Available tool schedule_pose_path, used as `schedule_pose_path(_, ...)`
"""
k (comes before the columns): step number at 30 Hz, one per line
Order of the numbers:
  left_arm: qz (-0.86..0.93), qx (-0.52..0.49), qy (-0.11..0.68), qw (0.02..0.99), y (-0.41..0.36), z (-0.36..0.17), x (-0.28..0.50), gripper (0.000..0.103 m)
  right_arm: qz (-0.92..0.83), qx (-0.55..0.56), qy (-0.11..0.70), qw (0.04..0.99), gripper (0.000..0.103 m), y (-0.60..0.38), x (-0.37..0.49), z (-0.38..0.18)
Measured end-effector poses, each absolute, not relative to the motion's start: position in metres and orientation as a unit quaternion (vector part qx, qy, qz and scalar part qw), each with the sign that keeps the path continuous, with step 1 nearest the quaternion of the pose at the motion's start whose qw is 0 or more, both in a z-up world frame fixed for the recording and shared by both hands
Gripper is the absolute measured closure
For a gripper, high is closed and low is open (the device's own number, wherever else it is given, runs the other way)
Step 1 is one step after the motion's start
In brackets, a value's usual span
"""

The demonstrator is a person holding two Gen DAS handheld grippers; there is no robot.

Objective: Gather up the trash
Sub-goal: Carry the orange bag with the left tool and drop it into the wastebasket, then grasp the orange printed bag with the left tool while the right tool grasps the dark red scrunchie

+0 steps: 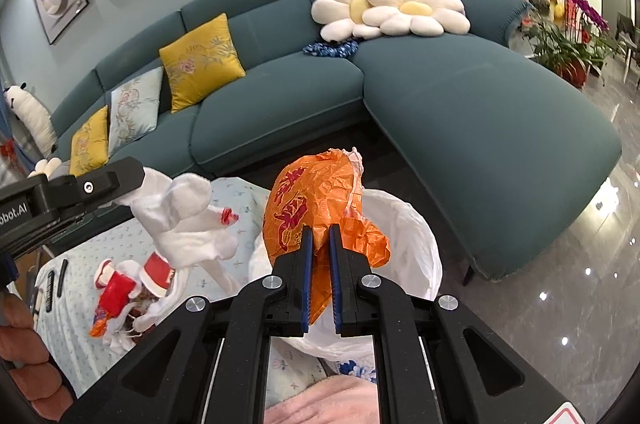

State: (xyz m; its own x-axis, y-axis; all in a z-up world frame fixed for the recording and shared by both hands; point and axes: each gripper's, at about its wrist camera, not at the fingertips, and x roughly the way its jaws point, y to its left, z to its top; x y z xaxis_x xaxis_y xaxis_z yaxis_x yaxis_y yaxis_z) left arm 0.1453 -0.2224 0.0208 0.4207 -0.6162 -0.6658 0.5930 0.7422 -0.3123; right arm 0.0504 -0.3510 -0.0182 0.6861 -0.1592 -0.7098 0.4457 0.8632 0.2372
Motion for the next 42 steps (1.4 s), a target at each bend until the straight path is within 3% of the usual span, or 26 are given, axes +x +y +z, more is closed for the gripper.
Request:
schedule_pose_path(4,-0.359,-0.018,0.412,0.837,-0.232,0.013,0.152,0.091,-0.17,0.206,0.367,0.891,0.093,-0.356,0.055,-0.03)
schedule_pose_path(5,-0.36,-0.023,0.415,0.835,-0.234,0.01,0.155,0.086,-0.168,0.207,0.369,0.89,0.087,-0.357,0.057,-0.032)
schedule_pose_path(6,-0.358,-0.028,0.417,0.835,-0.234,0.008,0.156,0.078,-0.171,0.205,0.371,0.889,0.084,-0.358,0.058,-0.033)
schedule_pose_path(7,-0.35,-0.028,0.417,0.838,-0.233,0.006,0.157,0.056,-0.174,0.202,0.373,0.889,0.081,-0.357,0.06,-0.034)
schedule_pose_path(8,-0.342,-0.028,0.411,0.845,-0.231,0.006,0.156,0.045,-0.176,0.2,0.373,0.889,0.074,-0.356,0.061,-0.034)
schedule_pose_path(18,-0.314,-0.028,0.409,0.857,-0.208,0.007,0.161,0.045,-0.171,0.199,0.366,0.893,0.061,-0.345,0.062,-0.025)
schedule_pose_path(26,-0.291,-0.041,0.404,0.866,-0.17,0.014,0.16,0.045,-0.155,0.187,0.363,0.9,0.06,-0.317,0.065,-0.01)
schedule_pose_path(30,-0.27,-0.05,0.398,0.875,-0.144,0.016,0.158,0.035,-0.14,0.176,0.363,0.904,0.056,-0.293,0.068,-0.004)
schedule_pose_path(42,-0.207,-0.085,0.403,0.887,-0.052,0.01,0.163,0.029,-0.089,0.147,0.367,0.914,0.049,-0.215,0.084,0.01)
